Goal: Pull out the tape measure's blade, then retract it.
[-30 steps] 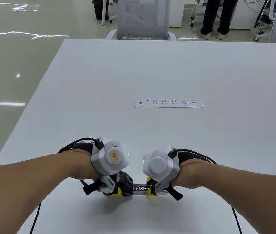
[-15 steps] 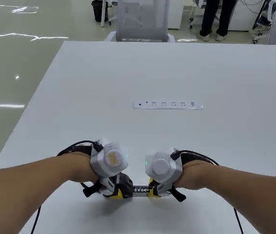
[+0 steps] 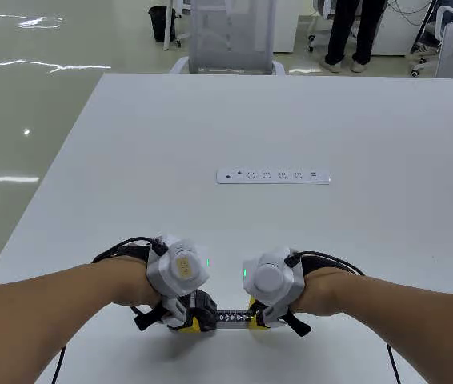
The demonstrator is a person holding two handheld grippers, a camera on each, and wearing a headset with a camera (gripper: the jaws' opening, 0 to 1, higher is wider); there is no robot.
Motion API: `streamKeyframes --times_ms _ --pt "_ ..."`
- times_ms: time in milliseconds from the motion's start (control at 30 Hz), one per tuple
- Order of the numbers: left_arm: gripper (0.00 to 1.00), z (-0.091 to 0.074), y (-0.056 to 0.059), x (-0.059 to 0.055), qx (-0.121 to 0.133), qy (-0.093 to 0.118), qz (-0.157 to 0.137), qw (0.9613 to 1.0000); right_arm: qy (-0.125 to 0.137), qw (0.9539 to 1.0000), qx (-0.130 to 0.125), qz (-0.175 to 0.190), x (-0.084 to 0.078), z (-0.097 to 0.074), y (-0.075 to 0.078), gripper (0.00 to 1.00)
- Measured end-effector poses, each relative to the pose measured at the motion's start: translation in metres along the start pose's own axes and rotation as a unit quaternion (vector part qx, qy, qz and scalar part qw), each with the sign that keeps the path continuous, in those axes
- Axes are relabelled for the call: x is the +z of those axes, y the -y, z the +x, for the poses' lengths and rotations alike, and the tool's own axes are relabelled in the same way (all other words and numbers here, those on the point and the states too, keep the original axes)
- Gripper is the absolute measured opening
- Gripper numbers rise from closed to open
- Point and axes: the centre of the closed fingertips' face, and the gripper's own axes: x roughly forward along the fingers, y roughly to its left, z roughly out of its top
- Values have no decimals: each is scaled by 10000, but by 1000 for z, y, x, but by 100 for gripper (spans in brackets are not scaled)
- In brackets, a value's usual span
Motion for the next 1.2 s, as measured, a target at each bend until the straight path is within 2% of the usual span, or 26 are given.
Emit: streamKeyframes --times_ms 1200 --pt "35 1 0 1 -11 10 -28 10000 -73 10000 19 27 -17 -6 1 12"
